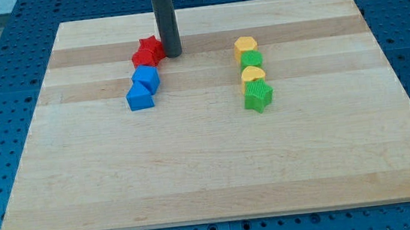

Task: Move the green circle to the right

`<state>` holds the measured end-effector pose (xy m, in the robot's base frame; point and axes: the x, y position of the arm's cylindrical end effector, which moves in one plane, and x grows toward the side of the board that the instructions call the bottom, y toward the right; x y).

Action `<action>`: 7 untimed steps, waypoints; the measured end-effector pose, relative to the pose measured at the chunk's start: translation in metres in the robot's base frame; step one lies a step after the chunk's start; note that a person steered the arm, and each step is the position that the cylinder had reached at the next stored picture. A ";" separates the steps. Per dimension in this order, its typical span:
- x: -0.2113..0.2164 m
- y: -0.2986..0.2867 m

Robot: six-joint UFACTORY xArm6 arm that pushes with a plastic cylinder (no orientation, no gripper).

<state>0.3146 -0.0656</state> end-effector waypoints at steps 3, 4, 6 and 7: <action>0.038 0.010; 0.051 0.024; 0.060 0.086; 0.055 0.116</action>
<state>0.3697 0.0505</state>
